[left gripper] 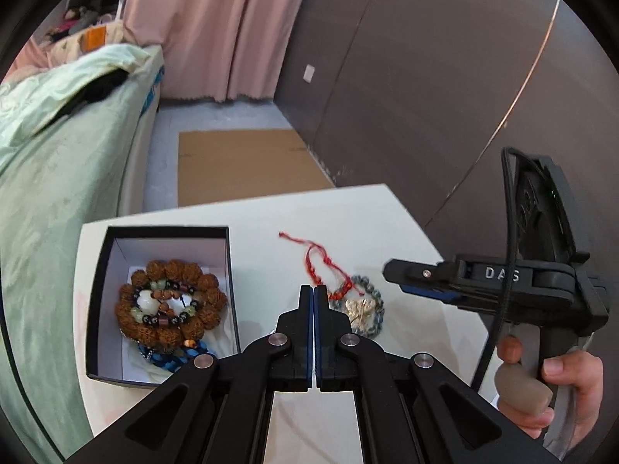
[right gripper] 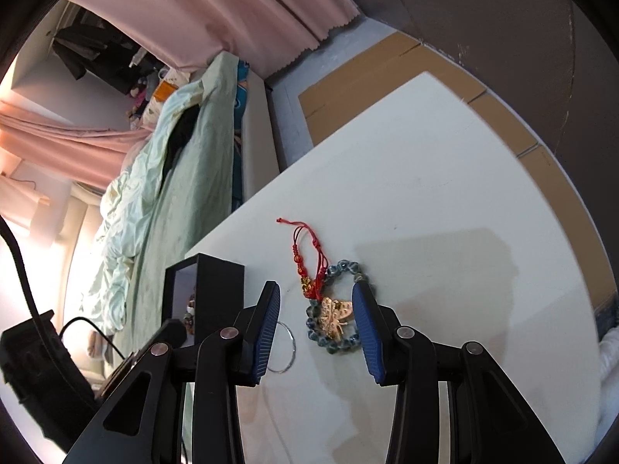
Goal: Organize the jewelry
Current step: 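Grasp the red-string bracelet with the right tool and lift it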
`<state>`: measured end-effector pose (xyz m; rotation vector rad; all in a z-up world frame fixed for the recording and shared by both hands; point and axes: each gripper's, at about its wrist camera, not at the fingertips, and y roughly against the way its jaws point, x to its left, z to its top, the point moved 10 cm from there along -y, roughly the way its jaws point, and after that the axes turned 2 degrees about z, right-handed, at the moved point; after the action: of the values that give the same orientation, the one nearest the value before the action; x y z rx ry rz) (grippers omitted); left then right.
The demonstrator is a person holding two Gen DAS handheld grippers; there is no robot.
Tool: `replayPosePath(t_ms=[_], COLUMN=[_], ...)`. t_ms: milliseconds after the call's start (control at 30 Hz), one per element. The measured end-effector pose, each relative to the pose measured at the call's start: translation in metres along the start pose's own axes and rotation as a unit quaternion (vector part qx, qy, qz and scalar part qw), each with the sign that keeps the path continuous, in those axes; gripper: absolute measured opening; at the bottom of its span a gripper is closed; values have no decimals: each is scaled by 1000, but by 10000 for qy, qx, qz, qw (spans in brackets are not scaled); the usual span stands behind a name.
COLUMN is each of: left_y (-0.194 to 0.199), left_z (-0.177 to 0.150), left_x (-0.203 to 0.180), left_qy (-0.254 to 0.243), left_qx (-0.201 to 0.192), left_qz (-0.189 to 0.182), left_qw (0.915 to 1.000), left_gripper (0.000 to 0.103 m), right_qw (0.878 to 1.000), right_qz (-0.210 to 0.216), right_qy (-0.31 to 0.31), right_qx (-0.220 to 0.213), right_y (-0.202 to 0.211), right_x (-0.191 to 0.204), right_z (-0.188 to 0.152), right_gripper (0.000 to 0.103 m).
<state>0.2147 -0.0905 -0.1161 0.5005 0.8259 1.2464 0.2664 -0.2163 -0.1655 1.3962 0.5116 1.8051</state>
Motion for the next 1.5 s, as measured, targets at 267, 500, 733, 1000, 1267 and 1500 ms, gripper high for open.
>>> replayPosePath(t_ms=[267,500,733,1000,1267,1500], left_y=[-9,-12,-15,-12,-32,-56], left_z=[-1,-2,-13,-22,-44,-65], left_x=[13,19,7,-10,-22,-21], left_qy=[251,438,345,100,-497,-681], left_qx=[254,338,495,334,551,847], left_qz=[-61,-74,-105,-41,343,535], left_qw=[9993,9984,9981,9994,9967,9926], left_gripper=[0,0,14,62,57,29], right_qw=[9994,9992,9998,9983,9962,9956], right_qz=[-109,-28,160,415,507,543], right_qy=[-92,-135,-85,-82,-99,-73], right_qx=[326,385,-18,-407,-701,-756], right_y=[-33,-39,-4,40,72,83], right_x=[0,1,5,9,6,4], right_z=[0,-3,4,6,7,5], right_gripper=[41,9,8,8,8,8])
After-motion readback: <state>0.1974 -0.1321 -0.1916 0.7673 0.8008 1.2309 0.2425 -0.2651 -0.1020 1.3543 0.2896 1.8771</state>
